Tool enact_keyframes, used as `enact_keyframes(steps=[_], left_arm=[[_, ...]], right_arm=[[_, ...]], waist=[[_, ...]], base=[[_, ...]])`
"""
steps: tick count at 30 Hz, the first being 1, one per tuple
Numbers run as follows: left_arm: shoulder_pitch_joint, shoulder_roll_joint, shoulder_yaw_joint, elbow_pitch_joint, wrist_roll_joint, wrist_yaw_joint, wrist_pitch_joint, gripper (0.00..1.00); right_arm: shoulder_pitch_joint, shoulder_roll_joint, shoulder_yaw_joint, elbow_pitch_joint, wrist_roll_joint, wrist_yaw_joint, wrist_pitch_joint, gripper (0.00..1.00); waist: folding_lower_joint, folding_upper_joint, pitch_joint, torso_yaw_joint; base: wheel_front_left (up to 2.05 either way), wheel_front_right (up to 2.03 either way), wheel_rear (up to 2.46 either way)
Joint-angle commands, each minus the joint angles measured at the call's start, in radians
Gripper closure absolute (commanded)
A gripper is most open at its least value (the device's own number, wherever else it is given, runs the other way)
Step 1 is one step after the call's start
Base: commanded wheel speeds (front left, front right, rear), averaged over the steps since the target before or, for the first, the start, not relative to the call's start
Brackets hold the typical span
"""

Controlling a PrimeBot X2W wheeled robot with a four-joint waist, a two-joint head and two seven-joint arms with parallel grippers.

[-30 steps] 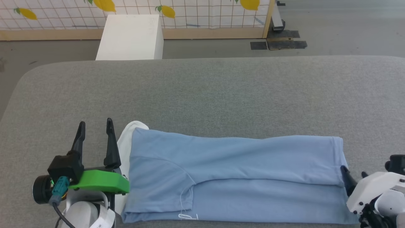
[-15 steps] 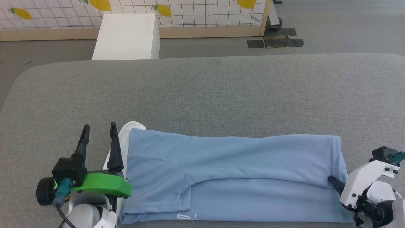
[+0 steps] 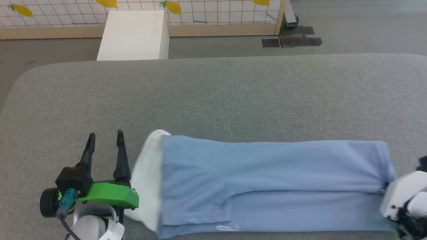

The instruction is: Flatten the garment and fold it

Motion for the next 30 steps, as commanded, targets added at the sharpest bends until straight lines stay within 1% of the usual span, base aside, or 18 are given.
enact_keyframes(steps=[1, 4, 8, 12, 15, 18, 21, 25, 28, 30], left_arm=[[-0.008, -0.006, 0.003, 0.002, 0.007, -0.006, -0.005, 0.0], [-0.006, -0.009, 0.006, 0.0, 0.009, -0.007, -0.005, 0.0], [-0.003, -0.011, 0.009, -0.003, 0.01, -0.007, -0.005, 0.0], [0.001, -0.013, 0.015, -0.006, 0.01, -0.008, -0.005, 0.0], [0.003, -0.014, 0.014, -0.004, 0.011, -0.01, -0.005, 0.0], [0.005, -0.014, 0.015, -0.001, 0.012, -0.013, -0.005, 0.0], [0.008, -0.015, 0.015, 0.001, 0.015, -0.016, -0.005, 0.0], [0.012, -0.015, 0.015, 0.004, 0.02, -0.018, -0.005, 0.0], [0.013, -0.015, 0.015, 0.004, 0.023, -0.019, -0.005, 0.0], [0.011, -0.015, 0.014, 0.003, 0.024, -0.02, -0.005, 0.0]], right_arm=[[-0.013, -0.019, -0.035, -0.008, -0.039, -0.002, -0.025, 1.0], [-0.016, -0.043, -0.101, -0.012, -0.14, -0.002, -0.069, 1.0], [-0.024, -0.061, -0.159, -0.004, -0.222, -0.002, -0.132, 1.0], [-0.022, -0.072, -0.168, 0.008, -0.272, -0.002, -0.171, 1.0], [-0.017, -0.068, -0.143, -0.006, -0.277, -0.002, -0.175, 1.0], [0.007, -0.059, -0.063, -0.067, -0.243, -0.002, -0.143, 1.0], [0.052, -0.06, 0.046, -0.19, -0.194, -0.002, -0.081, 1.0], [0.118, -0.065, 0.225, -0.446, -0.121, -0.002, 0.04, 1.0], [0.139, -0.092, 0.386, -0.642, -0.08, -0.002, 0.125, 1.0], [0.128, -0.118, 0.494, -0.73, -0.071, -0.002, 0.16, 1.0]], waist=[[0.0, -0.0001, 0.002, 0.002], [0.0, -0.0001, 0.004, 0.004], [0.0, -0.0001, 0.004, 0.008], [0.0, -0.0001, 0.002, 0.01], [0.0, -0.0001, -0.002, 0.015], [0.0, -0.0001, -0.006, 0.021], [0.0, -0.0001, -0.011, 0.025], [0.0, -0.0001, -0.018, 0.028], [0.0, -0.0001, -0.02, 0.031], [0.0, -0.0001, -0.017, 0.032]], base=[[0.0, 0.0, 0.0], [0.0, 0.0, 0.0], [0.0, 0.0, 0.0], [0.0, 0.0, 0.0], [0.0, 0.0, 0.0], [0.0, 0.0, 0.0], [0.0, 0.0, 0.0], [0.0, 0.0, 0.0], [0.0, 0.0, 0.0], [0.0, 0.0, 0.0]])
